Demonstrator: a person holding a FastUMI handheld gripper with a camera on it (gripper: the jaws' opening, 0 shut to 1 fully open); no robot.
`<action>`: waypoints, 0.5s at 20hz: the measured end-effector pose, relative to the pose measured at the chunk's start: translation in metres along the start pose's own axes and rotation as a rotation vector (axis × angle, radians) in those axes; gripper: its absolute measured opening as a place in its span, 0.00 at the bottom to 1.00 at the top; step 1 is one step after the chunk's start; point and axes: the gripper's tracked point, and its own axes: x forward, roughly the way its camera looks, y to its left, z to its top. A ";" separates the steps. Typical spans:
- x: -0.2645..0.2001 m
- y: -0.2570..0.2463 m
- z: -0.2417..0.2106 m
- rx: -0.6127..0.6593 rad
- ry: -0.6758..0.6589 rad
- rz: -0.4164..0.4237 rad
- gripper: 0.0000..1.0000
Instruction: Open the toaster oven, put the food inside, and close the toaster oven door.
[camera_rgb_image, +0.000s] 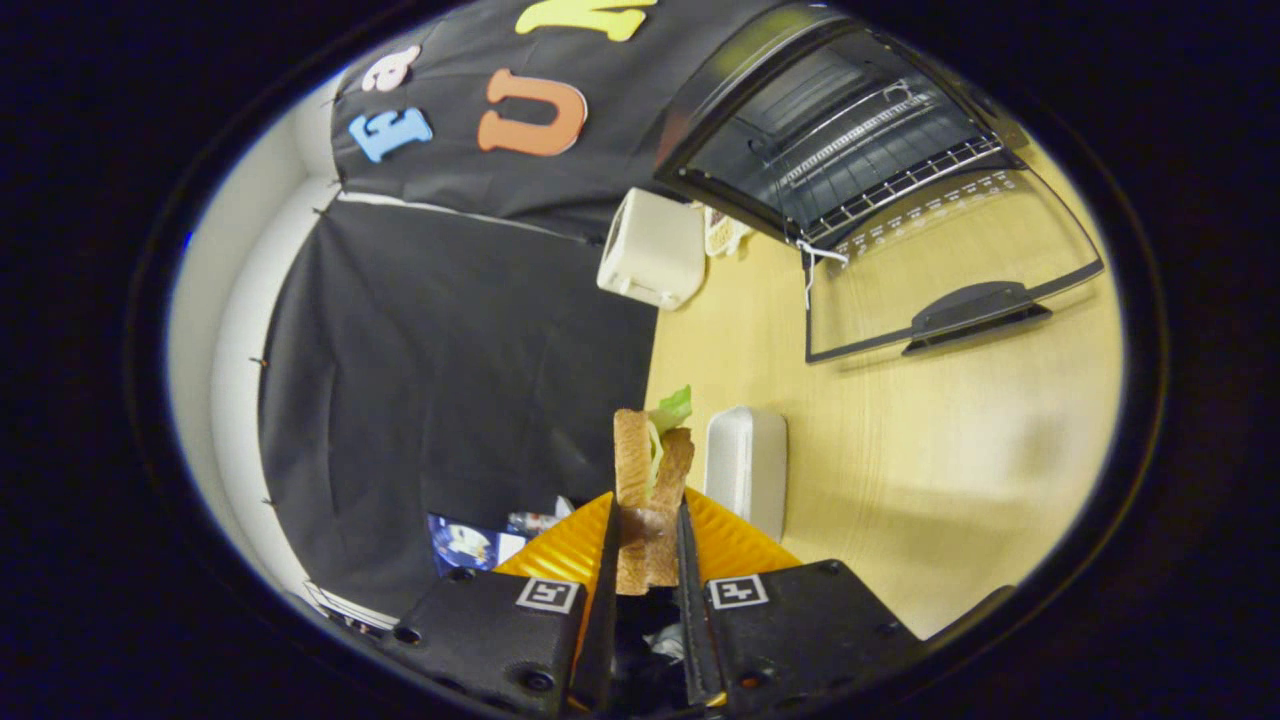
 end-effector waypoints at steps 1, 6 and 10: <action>-0.006 -0.003 0.013 0.021 -0.047 0.021 0.34; -0.030 -0.040 0.073 0.111 -0.291 0.020 0.33; -0.040 -0.058 0.114 0.166 -0.463 0.059 0.33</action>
